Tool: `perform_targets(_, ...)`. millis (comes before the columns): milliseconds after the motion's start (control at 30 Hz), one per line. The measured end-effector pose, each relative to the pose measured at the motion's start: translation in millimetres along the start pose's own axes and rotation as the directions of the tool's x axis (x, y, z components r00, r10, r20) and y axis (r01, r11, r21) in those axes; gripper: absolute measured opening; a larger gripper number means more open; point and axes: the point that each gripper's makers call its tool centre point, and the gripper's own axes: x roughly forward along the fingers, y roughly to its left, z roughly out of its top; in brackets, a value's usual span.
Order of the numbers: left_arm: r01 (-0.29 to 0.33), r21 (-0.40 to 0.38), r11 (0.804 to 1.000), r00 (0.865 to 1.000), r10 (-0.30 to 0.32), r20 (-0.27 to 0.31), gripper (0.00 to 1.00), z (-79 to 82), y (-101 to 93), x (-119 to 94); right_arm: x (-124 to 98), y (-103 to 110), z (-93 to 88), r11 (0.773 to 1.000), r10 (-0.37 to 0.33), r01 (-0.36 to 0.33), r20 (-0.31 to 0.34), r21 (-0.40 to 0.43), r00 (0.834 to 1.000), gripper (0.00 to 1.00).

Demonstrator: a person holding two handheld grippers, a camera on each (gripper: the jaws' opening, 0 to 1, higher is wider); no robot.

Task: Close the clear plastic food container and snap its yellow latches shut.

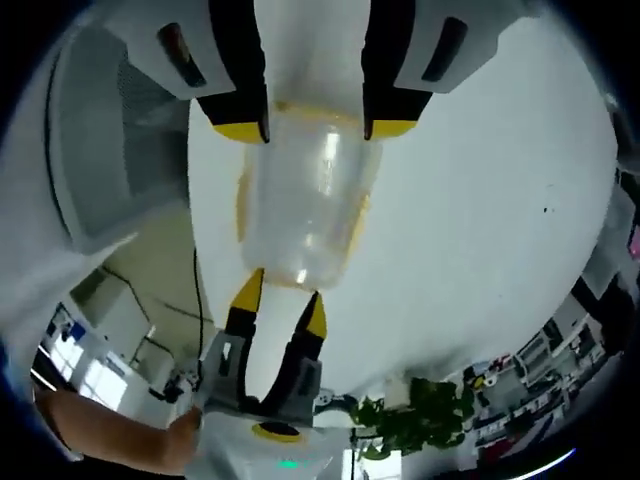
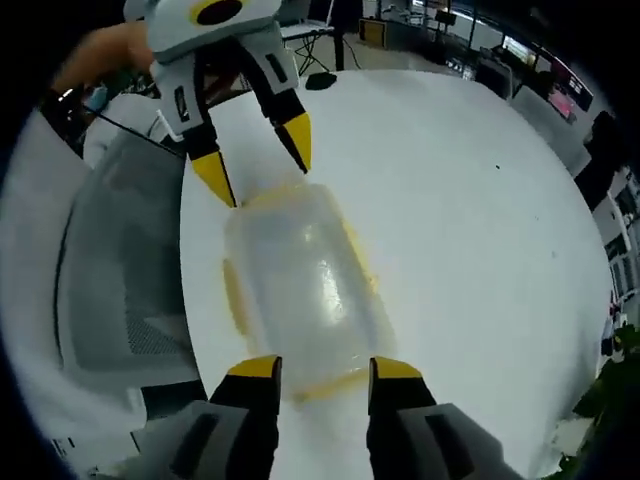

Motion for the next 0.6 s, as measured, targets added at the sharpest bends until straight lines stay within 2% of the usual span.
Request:
perform_targets(67, -0.003, 0.037, 0.999, 1.000, 0.002, 0.013, 0.35, 3.6, -1.0, 1, -1, -1, 4.0, 1.000, -0.004, 0.004, 0.012, -0.023, 1.000, 0.31)
perform_targets(167, 0.007, 0.064, 0.998, 1.000, -0.008, 0.019, 0.34, 7.5, -4.8, 2, 0, -1, 4.3, 0.999, -0.006, 0.006, -0.004, -0.050, 1.000, 0.31)
perform_targets(300, 0.001, 0.100, 0.995, 1.000, -0.002, 0.012, 0.33, 9.8, -4.5, 4, 1, -1, 6.8, 0.998, 0.001, -0.001, -0.002, -0.071, 1.000, 0.30)
perform_targets(533, -0.001, 0.143, 0.990, 1.000, -0.001, 0.017, 0.33, 16.5, -4.8, 6, 2, 1, 9.9, 0.995, 0.011, -0.011, -0.003, -0.103, 1.000, 0.29)
perform_targets(600, 0.010, 0.134, 0.991, 1.000, -0.013, 0.019, 0.32, 18.0, -6.2, 8, 3, 2, 9.7, 0.993, 0.016, -0.017, -0.009, -0.113, 1.000, 0.28)
